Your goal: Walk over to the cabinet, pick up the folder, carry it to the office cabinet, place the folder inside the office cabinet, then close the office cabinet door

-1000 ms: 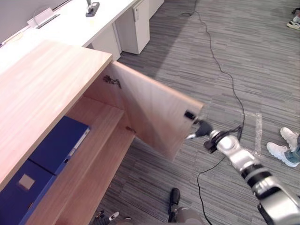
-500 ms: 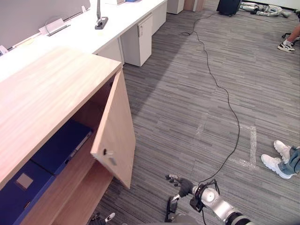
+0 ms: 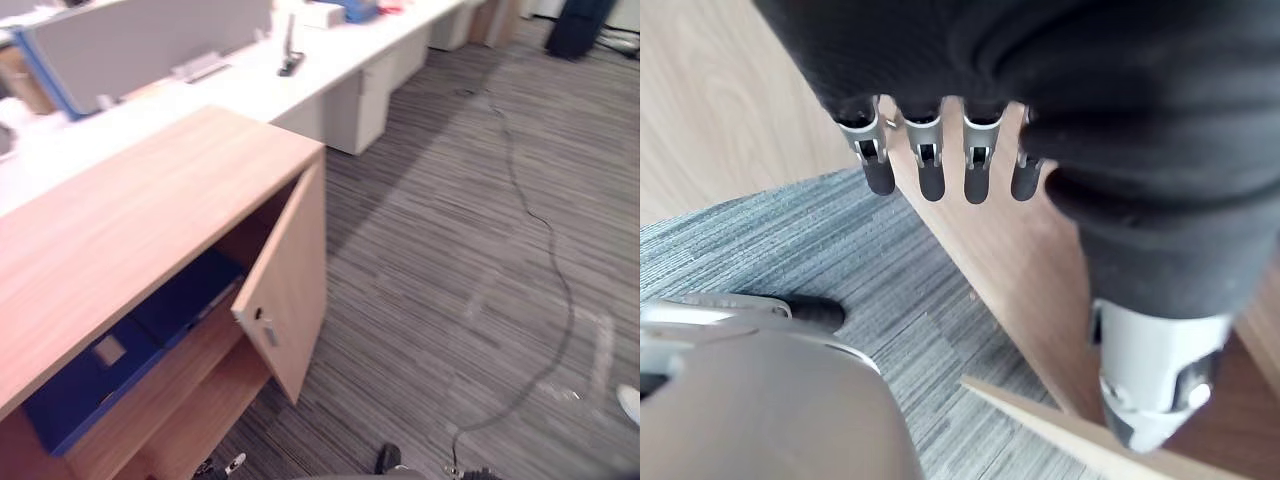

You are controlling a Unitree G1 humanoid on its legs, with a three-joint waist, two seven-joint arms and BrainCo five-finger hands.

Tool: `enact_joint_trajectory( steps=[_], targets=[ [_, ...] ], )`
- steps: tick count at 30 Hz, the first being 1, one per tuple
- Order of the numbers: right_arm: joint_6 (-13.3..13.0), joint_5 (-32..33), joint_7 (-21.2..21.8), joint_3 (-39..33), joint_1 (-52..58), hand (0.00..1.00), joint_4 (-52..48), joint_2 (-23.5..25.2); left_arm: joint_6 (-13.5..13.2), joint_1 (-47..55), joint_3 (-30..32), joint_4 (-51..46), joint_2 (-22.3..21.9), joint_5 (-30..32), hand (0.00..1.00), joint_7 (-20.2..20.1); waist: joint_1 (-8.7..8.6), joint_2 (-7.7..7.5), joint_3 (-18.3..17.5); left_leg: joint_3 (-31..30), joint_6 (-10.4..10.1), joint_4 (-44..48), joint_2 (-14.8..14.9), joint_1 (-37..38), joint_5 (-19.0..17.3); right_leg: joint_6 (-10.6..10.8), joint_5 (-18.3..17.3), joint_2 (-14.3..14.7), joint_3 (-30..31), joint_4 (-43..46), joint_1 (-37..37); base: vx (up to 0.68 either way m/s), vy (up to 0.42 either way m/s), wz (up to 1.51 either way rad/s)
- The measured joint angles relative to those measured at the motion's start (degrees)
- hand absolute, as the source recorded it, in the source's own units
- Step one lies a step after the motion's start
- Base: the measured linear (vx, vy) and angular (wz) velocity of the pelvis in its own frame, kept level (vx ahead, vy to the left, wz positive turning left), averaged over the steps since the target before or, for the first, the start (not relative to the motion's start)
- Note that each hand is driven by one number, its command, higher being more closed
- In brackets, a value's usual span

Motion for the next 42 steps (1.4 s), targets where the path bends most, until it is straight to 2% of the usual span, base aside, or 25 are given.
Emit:
enact_joint_trajectory(
  steps=[2, 3, 4, 5, 6, 7, 8, 9, 10, 11, 14, 17, 19, 20, 22, 23, 24, 25, 26, 27, 29, 31, 35, 39, 42],
  targets=[
    [0.05, -0.52, -0.01, 0.11, 0.64, 0.0, -1.49, 1.6, 0.2, 0.37, 0.55, 0.13, -0.49, 0.06, 0.0, 0.22, -0.31, 0.27, -0.17, -4.06, 1.19, -0.08, -1.84, -0.31, 0.84, 1.35, -2.6, -3.61, -2.74, 6.12, 0.2, -0.01, 0.154, 1.24],
    [-0.02, -0.52, 0.06, 0.29, 0.86, 0.0, -3.13, 1.89, 0.28, 0.81, 0.9, 0.32, -0.59, 0.3, 0.0, 0.32, -0.34, 0.39, -0.29, -6.91, 2.11, -0.08, -2.75, -0.56, 1.21, 1.63, -3.97, -6.04, 1.26, 10.84, -0.5, 0.0, 0.175, 1.11],
    [-0.06, -0.51, 0.04, 0.88, 0.93, 0.0, -4.7, 2.33, 0.36, 1.22, 1.03, 0.32, -0.47, 0.56, 0.0, 0.4, -0.24, 0.18, -0.4, -8.79, 2.77, -0.15, -3.56, -0.91, 1.58, 1.17, -4.95, -7.09, 10.3, 14.9, -2.29, 0.0, 0.165, 1.0],
    [-0.11, -0.51, 0.06, 1.18, 1.0, 0.0, -5.3, 2.72, 0.4, 1.57, 1.27, 0.31, -0.39, 0.55, 0.0, 0.45, 0.0, -0.17, -0.57, -9.37, 3.07, -0.3, -3.89, -1.19, 1.67, 1.21, -5.54, -7.33, 14.65, 16.58, -3.41, 0.0, 0.128, 0.71],
    [-0.17, -0.49, 0.08, 2.43, 0.97, 0.0, -5.8, 3.94, 0.52, 2.43, 2.15, 0.31, 0.13, 0.51, 0.0, 0.53, 0.74, -1.3, -1.29, -11.16, 2.93, -0.76, -4.71, -2.29, 2.42, 1.1, -7.64, -7.38, 22.12, 18.36, -5.39, 0.02, 0.012, 0.71],
    [-0.31, -0.49, 0.24, 3.15, 0.72, 0.0, -5.76, 5.66, 0.69, 2.59, 2.87, 0.63, 1.27, 0.51, 0.0, 0.54, 0.67, -3.09, -2.13, -13.31, 2.46, -0.77, -5.64, -3.97, 3.05, 1.33, -10.49, -7.32, 27.08, 17.82, -5.64, 0.03, -0.031, 0.8],
    [-0.35, -0.49, 0.47, 3.22, 0.51, 0.0, -5.41, 6.53, 0.75, 2.58, 3.19, 1.06, 1.83, 0.49, 0.0, 0.56, 0.69, -4.09, -2.34, -14.75, 2.26, -0.75, -6.02, -4.82, 3.25, 1.8, -11.84, -7.34, 28.54, 16.97, -5.34, 0.03, -0.107, 1.01],
    [-0.34, -0.53, 0.82, 3.27, 0.04, 0.0, -4.55, 7.53, 0.87, 2.47, 3.52, 1.28, 2.75, 0.45, 0.0, 0.57, 0.77, -5.76, -2.54, -16.84, 1.39, -0.94, -6.26, -6.26, 3.91, 4.4, -14.15, -7.32, 29.0, 14.89, -4.28, 0.02, -0.126, 0.8],
    [-0.29, -0.54, 0.87, 3.26, -0.24, 0.0, -4.0, 7.74, 0.88, 2.36, 3.92, 1.43, 2.92, 0.45, 0.0, 0.57, 0.88, -6.47, -2.62, -17.68, 0.84, -1.21, -6.15, -6.55, 4.29, 6.04, -14.93, -7.18, 28.19, 13.97, -3.62, 0.04, -0.184, 0.95],
    [-0.13, -0.67, 0.96, 3.28, -0.72, 0.0, -3.63, 7.69, 0.96, 2.07, 4.75, 2.21, 2.8, 0.17, 0.0, 0.61, 0.94, -6.0, -2.44, -19.55, -0.58, -1.81, -4.97, -6.41, 5.36, 6.97, -14.84, -5.93, 25.83, 13.6, -2.42, 0.04, -0.204, 0.76],
    [-0.09, -1.3, 0.99, 5.46, -0.69, 0.0, -3.75, 7.01, 0.97, 2.62, 6.8, 2.17, 1.48, -2.51, 0.0, 0.82, 1.33, -5.01, -2.47, -22.02, -2.36, -2.77, -1.42, -6.78, 6.43, 5.96, -16.3, -2.67, 20.97, 13.77, -0.85, 0.01, -0.224, 0.65],
    [-0.29, -1.39, 1.01, 7.04, -0.79, 0.0, -3.9, 6.75, 0.86, 2.52, 7.79, 2.09, 1.08, -4.94, 0.0, 0.95, 1.55, -4.95, -2.44, -22.44, -3.08, -2.58, -0.57, -8.44, 7.13, 5.46, -17.14, -1.72, 18.58, 14.25, -0.88, -0.01, -0.128, 0.54],
    [-0.66, -0.66, 0.98, 7.34, -0.76, 0.0, -3.9, 6.71, 0.83, 2.35, 8.02, 1.85, 0.99, -6.83, 0.0, 1.01, 1.68, -5.24, -2.1, -22.11, -2.99, -1.18, -1.04, -10.8, 8.21, 4.82, -18.01, -1.99, 15.44, 15.06, -0.56, 0.0, -0.061, 0.79],
    [-0.69, -0.52, 0.98, 7.2, -0.77, 0.0, -3.9, 6.83, 0.83, 2.15, 8.25, 1.01, 0.96, -7.18, 0.0, 1.07, 1.62, -5.72, -1.74, -19.89, -2.1, 0.24, -1.9, -12.8, 9.32, 4.79, -18.1, -2.49, 13.24, 15.13, -0.29, 0.0, -0.014, 1.04],
    [-0.7, -0.53, 0.93, 6.1, -1.04, 0.0, -3.9, 7.53, 0.6, 1.63, 8.48, -1.13, 0.53, -8.1, 0.0, 1.4, 1.74, -6.45, -0.25, -9.0, 0.37, 1.06, -2.05, -14.88, 12.28, 4.39, -17.88, -3.0, 9.25, 15.11, 0.71, -0.01, -0.005, 0.99],
    [-0.7, -0.53, 0.93, 5.03, -1.31, 0.0, -4.06, 7.88, 0.55, 1.37, 8.81, -1.48, 0.56, -8.09, 0.0, 1.43, 1.9, -6.58, 0.47, -4.66, 0.58, 1.48, -1.72, -15.12, 12.16, 4.2, -17.77, -3.27, 8.12, 15.06, 1.06, -0.07, 0.04, 0.67],
    [-0.71, -0.54, 0.88, 3.73, -1.45, 0.0, -4.4, 8.43, 0.75, 0.67, 9.6, -1.25, 0.8, -8.09, 0.0, 1.59, 2.29, -7.47, 1.49, 2.62, 3.46, 6.79, -0.44, -17.24, 9.26, 3.93, -17.9, -3.55, 6.2, 15.3, 1.21, -0.11, 0.053, 0.61],
    [-0.65, -0.51, 0.81, 2.02, -1.09, 0.0, -4.43, 8.35, 0.97, 1.26, 9.56, -1.23, 0.67, -7.91, 0.0, 1.6, 2.53, -7.01, 1.69, 9.48, 5.62, 13.39, 1.16, -19.54, 6.94, 3.88, -18.35, -3.21, 4.84, 15.28, 2.15, -0.12, 0.058, 0.59],
    [-0.64, -0.51, 0.81, 1.54, -0.92, 0.0, -4.46, 8.27, 1.03, 1.5, 9.59, -1.25, 0.64, -7.83, 0.0, 1.6, 2.61, -6.7, 1.85, 10.32, 5.34, 13.66, 1.06, -19.63, 7.15, 3.82, -18.63, -3.07, 4.54, 15.23, 2.66, -0.05, 0.02, 0.47],
    [-0.59, -0.48, 0.81, 0.52, -0.6, 0.0, -4.45, 8.29, 1.08, 1.55, 9.49, -1.22, 0.41, -7.67, 0.0, 1.58, 2.54, -6.33, 1.66, 10.19, 4.56, 12.53, 0.64, -19.45, 7.81, 4.74, -19.23, -3.18, 3.94, 15.06, 2.94, -0.01, 0.033, 0.59],
    [-0.52, -0.03, 0.78, -2.25, 0.07, 0.0, -4.59, 8.29, 1.32, 1.19, 9.77, -1.19, 0.65, -6.37, 0.0, 1.46, 2.36, -6.74, 1.67, 9.53, 5.51, 6.82, -1.73, -19.27, 10.8, 4.5, -19.08, -2.99, 3.66, 13.17, 2.59, -0.01, 0.057, 0.79],
    [-0.51, 0.88, 0.86, -4.06, 0.1, 0.0, -4.63, 8.37, 2.01, 1.19, 11.36, -1.12, 0.36, -5.62, 0.0, 1.32, 2.44, -6.62, 2.77, 11.08, 6.04, 6.35, -2.47, -19.46, 11.06, 4.33, -18.97, -3.39, 3.3, 13.0, 3.06, -0.01, 0.091, 0.63],
    [-0.55, 1.52, 1.07, -4.4, 0.44, 0.0, -6.33, 9.7, 2.58, 1.1, 13.18, -0.19, -0.03, -4.45, 0.0, 0.55, 2.93, -6.81, 2.84, 7.09, 7.34, 1.41, -7.41, -18.98, 14.07, 3.79, -18.58, -4.59, 2.93, 11.64, 4.15, 0.05, 0.091, 0.61],
    [-0.56, 1.58, 1.09, -4.39, 0.13, 0.0, -7.39, 10.01, 2.65, 1.14, 14.57, -0.18, -0.19, -4.08, 0.0, 0.41, 3.91, -6.93, 2.96, 5.66, 7.39, -6.18, -9.44, -14.39, 17.16, 3.7, -18.54, -5.34, 1.53, 11.04, 6.37, 0.07, 0.036, 0.29],
    [-0.56, 1.57, 1.1, -4.28, -0.47, 0.0, -8.59, 10.36, 2.66, 0.94, 15.54, -0.22, -0.59, -3.77, 0.0, 0.4, 3.81, -6.86, 3.42, 4.39, 7.45, -7.43, -10.22, -13.48, 17.45, 3.56, -18.61, -5.53, 0.29, 10.45, 7.73, 0.02, 0.013, 0.18]
  ],
)
